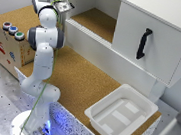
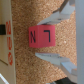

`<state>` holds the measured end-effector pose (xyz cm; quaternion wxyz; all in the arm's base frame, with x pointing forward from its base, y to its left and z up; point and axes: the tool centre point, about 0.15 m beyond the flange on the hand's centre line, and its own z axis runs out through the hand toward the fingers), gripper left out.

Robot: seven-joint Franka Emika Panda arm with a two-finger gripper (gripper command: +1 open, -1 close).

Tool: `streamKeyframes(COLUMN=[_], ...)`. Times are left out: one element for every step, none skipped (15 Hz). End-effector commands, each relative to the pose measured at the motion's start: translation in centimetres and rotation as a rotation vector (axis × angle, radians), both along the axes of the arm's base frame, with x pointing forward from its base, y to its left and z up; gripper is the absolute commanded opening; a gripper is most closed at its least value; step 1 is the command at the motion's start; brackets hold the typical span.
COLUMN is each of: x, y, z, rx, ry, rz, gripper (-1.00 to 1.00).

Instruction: Place the pink object on the table

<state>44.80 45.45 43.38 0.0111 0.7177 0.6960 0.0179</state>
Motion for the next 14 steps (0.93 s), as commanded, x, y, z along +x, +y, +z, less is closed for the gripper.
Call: streamKeyframes(x=[1.4,1.6,1.8,1.8,1.6,1.4,0.9,0.3,-0.2,-1.0,-1.7,-2.4,-3.0,-3.4], y=[-0.6,-1.2,-2.0,-3.0,-3.9,-4.6,-5.5,-6.7,-7.7,-9.2,-10.4,-11.5,-12.7,-13.6], z=[1.3,1.9,2.7,3.7,4.5,5.1,5.6,6.2,6.4,6.4,6.3,6.0,5.6,5.4], rx=[0.027,0.038,0.051,0.069,0.083,0.094,0.108,0.130,0.160,0.199,0.230,0.240,0.250,0.253], ry=[0.093,0.084,0.073,0.056,0.044,0.032,0.026,0.020,0.022,0.038,0.059,0.068,0.075,0.084], rz=[-0.027,-0.046,-0.074,-0.110,-0.140,-0.169,-0.199,-0.241,-0.304,-0.386,-0.451,-0.505,-0.559,-0.591], gripper=[-1.00,-1.00,-1.00,-1.00,-1.00,-1.00,-1.00,-1.00,-1.00,-1.00,-1.00,-1.00,-1.00,-1.00])
